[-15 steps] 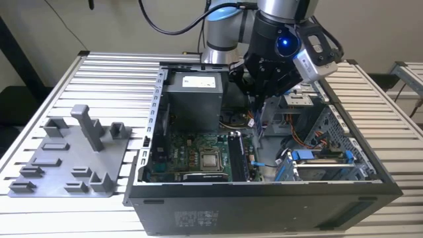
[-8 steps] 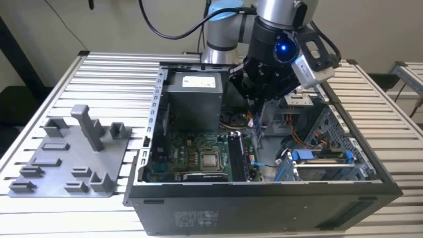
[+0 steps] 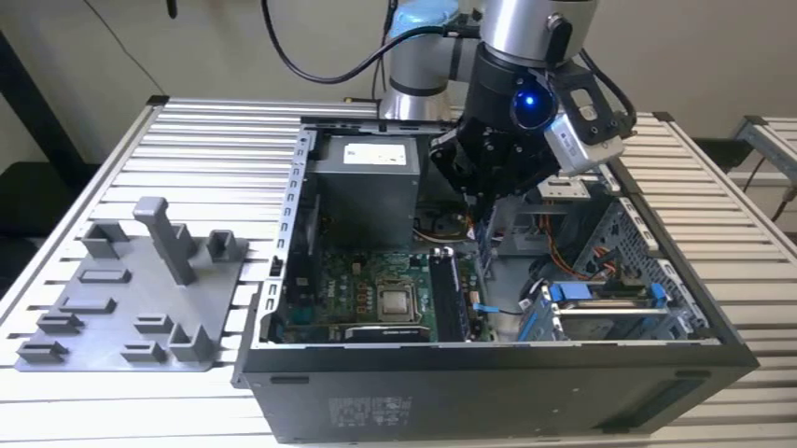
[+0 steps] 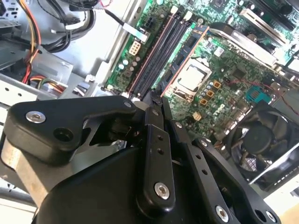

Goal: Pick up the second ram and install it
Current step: 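Insert the second ram into the second slot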

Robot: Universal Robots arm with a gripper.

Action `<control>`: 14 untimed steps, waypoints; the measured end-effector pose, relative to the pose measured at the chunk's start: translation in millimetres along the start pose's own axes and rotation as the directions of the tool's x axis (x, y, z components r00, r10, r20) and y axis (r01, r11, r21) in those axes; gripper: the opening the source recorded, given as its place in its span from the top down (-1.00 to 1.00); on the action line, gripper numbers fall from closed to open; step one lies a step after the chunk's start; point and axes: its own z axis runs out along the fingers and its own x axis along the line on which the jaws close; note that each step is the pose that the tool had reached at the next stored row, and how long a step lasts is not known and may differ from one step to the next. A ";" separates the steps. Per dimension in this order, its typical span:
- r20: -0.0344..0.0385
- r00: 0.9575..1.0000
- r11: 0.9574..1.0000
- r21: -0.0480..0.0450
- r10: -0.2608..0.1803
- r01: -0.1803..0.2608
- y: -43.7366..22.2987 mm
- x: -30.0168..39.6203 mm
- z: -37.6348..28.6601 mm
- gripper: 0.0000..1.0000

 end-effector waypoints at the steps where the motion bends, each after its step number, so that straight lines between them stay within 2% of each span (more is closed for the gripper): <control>1: 0.000 1.000 1.000 0.000 0.000 0.000 -0.1 1.3 1.8 0.73; 10: 0.000 1.000 1.000 0.002 0.000 0.000 -0.8 9.4 17.2 0.73; 14: -0.001 1.000 1.000 0.002 -0.001 0.001 -1.3 10.4 24.4 0.73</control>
